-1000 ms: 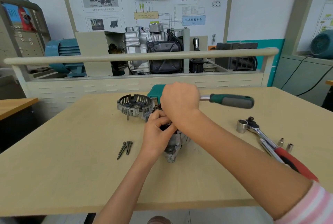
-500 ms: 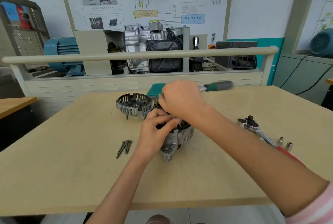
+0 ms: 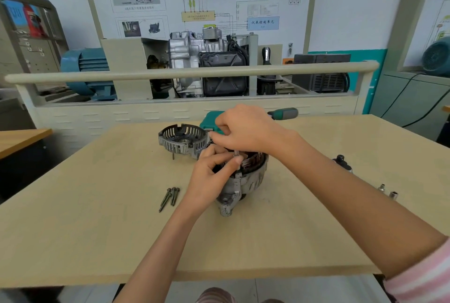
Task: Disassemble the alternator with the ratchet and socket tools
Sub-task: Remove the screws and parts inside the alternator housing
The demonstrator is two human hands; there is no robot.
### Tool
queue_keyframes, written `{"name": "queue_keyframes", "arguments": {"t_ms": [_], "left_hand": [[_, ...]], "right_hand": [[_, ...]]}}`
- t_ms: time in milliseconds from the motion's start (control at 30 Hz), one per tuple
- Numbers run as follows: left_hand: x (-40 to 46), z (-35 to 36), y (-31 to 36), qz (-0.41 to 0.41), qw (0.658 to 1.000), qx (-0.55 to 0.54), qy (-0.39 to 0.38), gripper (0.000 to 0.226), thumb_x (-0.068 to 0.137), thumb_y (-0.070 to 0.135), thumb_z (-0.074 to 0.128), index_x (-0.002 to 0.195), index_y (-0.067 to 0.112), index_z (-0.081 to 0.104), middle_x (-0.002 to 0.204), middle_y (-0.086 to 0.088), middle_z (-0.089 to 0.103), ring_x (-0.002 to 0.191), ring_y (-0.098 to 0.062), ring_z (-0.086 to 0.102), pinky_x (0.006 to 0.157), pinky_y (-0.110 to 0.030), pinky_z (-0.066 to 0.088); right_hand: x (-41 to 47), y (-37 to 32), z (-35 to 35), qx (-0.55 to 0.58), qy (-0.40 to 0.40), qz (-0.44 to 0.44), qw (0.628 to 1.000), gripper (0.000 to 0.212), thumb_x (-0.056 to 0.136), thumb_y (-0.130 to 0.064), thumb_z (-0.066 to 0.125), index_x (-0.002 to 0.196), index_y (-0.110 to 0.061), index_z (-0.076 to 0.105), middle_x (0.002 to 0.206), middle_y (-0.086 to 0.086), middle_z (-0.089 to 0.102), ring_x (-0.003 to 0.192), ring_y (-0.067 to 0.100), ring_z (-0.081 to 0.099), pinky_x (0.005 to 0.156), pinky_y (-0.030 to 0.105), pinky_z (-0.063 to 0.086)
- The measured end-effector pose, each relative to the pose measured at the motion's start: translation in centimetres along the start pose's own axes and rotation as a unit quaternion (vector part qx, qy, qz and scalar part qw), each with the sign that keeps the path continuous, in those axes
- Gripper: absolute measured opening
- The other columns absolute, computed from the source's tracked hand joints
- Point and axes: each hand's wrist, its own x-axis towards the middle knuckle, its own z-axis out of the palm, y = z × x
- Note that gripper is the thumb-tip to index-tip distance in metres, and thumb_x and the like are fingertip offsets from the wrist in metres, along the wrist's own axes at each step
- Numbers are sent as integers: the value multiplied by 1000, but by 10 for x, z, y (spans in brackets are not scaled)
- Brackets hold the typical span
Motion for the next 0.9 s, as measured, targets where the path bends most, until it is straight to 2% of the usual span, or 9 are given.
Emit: {"name": "queue_keyframes", "arguments": {"t_ms": [100,233,300,433,533,700,733,800,900], "left_hand": [[1,1,-1,3,1000,-14,16,13,83,17,67,82,29,72,95,-8,60,96,-5,52,89,-15,39],[1,4,-5,10,999,-11,32,22,82,11,68,79,33,71,84,5,58,92,-8,52,89,-23,41],[1,4,-6,9,999,-13,36,27,82,9,68,76,35,71,83,11,57,92,-8,52,89,-24,41],[1,2,-6,9,1000,-8,24,30,85,10,65,75,38,70,91,11,58,99,-7,51,92,-25,40],[0,0,-4,9,1000,-16,12,34,88,16,63,71,45,69,96,12,59,103,-5,51,94,-23,39],[-1,2,0,16,1000,-16,18,8,80,33,64,82,37,71,99,-4,62,104,-10,53,96,-25,39],[-1,3,-1,14,999,-20,22,8,79,33,64,82,36,71,95,-3,61,101,-11,53,95,-26,40],[1,3,-3,15,999,-23,26,15,81,20,68,80,34,71,87,3,59,95,-9,53,92,-26,41],[2,4,-6,17,999,-11,32,30,82,7,68,74,35,70,84,8,57,92,-9,52,90,-27,41]], "right_hand": [[-3,-6,2,-33,24,20,999,41,91,-35,45,55,-19,34,51,-7,35,47,10,32,44,25,17],[-2,-22,13,-144,74,178,971,41,93,-22,44,54,-16,32,51,-2,30,42,14,27,43,23,14],[1,-27,14,-154,70,199,965,41,92,-20,46,54,-17,30,51,-2,30,41,14,27,43,22,15],[3,-24,13,-135,77,137,978,41,93,-28,44,56,-18,29,52,-3,28,46,15,31,44,23,16],[2,-17,10,-111,69,68,989,37,91,-37,42,60,-17,37,52,-5,30,48,17,33,44,24,15],[-1,-9,4,-38,45,26,998,42,90,-35,44,54,-18,32,50,-6,34,53,17,37,45,26,15],[-1,-11,5,-48,51,39,997,39,91,-33,43,56,-17,36,51,-6,33,53,18,37,44,26,15],[-2,-17,9,-90,63,112,988,35,93,-28,43,60,-16,39,52,-4,30,50,18,35,43,24,15],[-1,-28,13,-136,67,215,965,41,92,-22,45,54,-15,32,50,-2,31,42,15,28,42,21,17]]}}
